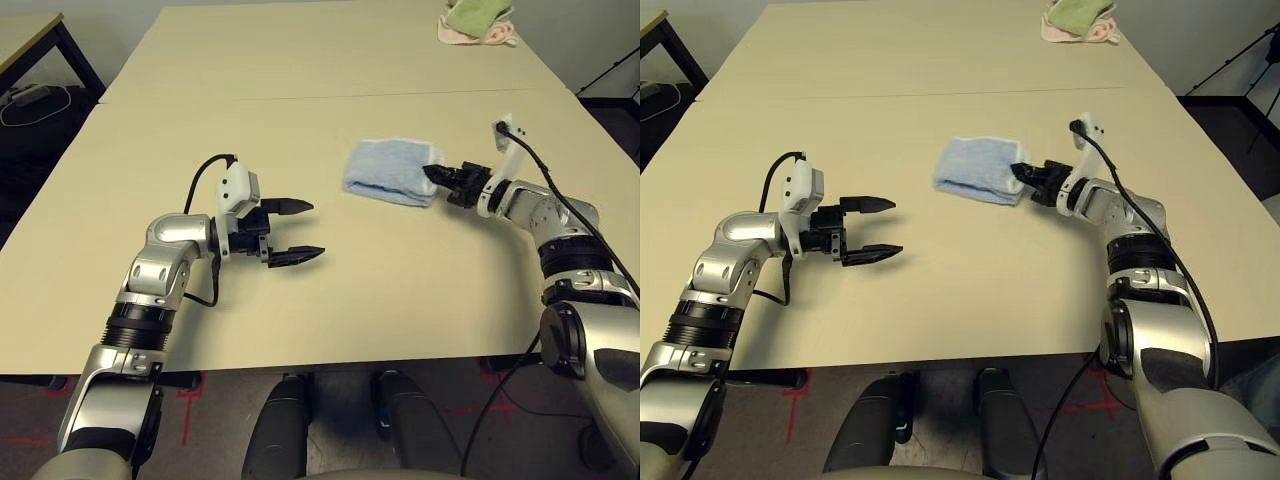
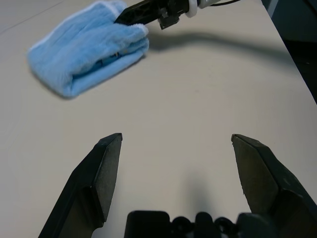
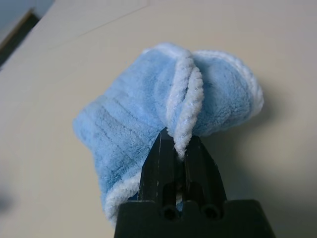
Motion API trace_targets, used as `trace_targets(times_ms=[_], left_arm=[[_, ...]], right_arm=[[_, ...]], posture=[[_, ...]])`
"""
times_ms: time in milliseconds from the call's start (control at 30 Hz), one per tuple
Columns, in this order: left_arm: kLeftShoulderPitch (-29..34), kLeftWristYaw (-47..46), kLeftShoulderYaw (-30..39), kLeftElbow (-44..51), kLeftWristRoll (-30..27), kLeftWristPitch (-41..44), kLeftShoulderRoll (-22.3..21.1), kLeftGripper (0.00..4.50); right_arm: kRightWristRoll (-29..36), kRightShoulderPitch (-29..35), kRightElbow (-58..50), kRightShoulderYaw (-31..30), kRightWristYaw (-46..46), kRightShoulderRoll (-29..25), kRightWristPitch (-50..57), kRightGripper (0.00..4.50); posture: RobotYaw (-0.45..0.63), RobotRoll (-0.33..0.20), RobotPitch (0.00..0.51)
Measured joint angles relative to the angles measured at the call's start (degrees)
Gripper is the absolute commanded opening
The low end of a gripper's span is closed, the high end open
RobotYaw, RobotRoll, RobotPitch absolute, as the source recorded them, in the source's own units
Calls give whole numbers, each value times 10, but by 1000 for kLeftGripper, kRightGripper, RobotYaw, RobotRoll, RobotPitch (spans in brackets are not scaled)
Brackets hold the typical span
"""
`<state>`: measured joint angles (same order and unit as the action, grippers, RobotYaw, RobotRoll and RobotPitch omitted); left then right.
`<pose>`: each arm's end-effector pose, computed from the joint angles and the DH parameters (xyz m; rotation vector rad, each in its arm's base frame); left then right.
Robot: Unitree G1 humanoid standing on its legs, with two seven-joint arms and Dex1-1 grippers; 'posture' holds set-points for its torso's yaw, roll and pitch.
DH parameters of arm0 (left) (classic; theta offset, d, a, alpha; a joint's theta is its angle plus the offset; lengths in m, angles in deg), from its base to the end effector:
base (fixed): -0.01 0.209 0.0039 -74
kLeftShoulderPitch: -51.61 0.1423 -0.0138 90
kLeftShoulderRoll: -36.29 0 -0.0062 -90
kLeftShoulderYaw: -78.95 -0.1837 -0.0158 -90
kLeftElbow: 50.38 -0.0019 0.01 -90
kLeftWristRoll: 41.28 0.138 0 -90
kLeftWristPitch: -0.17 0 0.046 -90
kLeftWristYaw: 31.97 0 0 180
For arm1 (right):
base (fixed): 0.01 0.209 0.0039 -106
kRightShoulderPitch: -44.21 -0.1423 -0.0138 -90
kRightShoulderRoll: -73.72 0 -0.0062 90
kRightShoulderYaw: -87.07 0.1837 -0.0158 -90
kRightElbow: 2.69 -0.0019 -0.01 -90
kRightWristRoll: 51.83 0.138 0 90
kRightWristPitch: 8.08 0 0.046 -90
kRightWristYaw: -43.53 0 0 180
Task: Fold the towel and set it aside.
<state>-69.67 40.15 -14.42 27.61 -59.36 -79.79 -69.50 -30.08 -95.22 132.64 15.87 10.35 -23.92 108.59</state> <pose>0.2946 0.2245 0.1584 0.3081 0.0240 -1.2782 0.3357 -0.2530 0.1454 0.3730 0.1705 0.3636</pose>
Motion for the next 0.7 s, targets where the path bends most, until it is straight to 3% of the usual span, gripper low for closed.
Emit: trace_targets(times_ms=[400,700], left_arm=[[-18,-1,0,-17,0,0,2,4500],[-17,-6,0,-19,0,0,3,4500]], right_arm=[[-4,40,-14,34,140,-2,-90,13],[32,150,-191,75,235,7,4,13]], posture=[[15,0,127],[12,0,128]])
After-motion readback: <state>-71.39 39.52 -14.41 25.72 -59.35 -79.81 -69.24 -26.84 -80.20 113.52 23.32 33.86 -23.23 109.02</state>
